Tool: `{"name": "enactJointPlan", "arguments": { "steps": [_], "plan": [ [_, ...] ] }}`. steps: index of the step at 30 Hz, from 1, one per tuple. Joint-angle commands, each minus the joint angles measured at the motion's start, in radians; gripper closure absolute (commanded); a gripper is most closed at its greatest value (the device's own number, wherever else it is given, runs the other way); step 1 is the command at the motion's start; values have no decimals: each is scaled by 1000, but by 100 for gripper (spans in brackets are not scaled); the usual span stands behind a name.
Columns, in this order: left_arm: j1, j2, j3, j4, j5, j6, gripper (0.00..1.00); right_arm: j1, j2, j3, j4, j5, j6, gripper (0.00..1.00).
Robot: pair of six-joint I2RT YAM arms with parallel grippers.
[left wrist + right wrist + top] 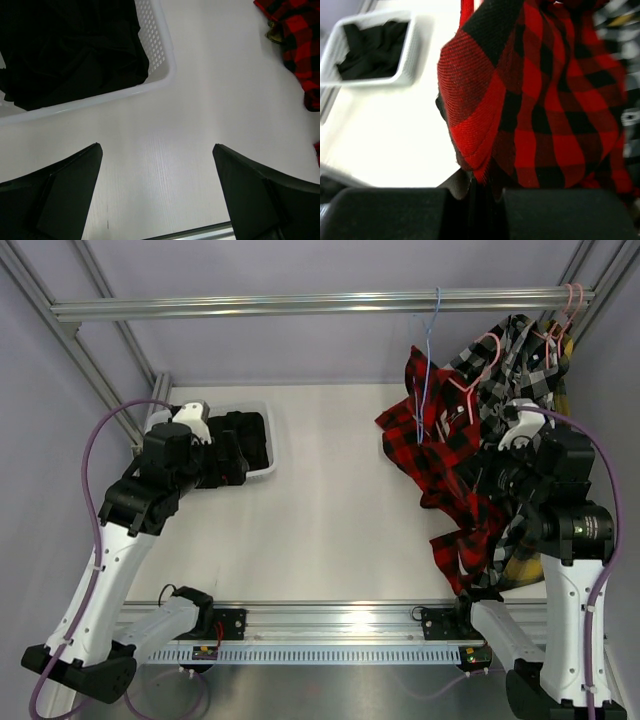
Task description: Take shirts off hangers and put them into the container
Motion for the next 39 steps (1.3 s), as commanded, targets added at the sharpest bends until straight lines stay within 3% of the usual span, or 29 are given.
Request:
{"name": "enactJointPlan", "arguments": {
  "steps": [1,5,16,19,24,33,39],
  "plan": [
    [-3,25,35,71,109,-15,1,72,-40,-28,-37,-143,-49,100],
    [-5,48,51,93,152,-32,1,149,-24,-41,-91,-250,-101,100],
    [-87,52,61,202,230,-73,1,376,60,-92,-101,-286,-121,100],
    [-114,66,71,212,212,-81,1,430,66,-80,-105,-197,-118,100],
    [-137,80,57,211,180,-99,1,430,-63,-117,32,-61,6,100],
    [-141,85,66,212,135,-102,1,430,-142,-35,-16,459,141,100],
    [-140,91,78,211,131,-82,1,432,-236,-2,-14,516,138,100]
  ]
}}
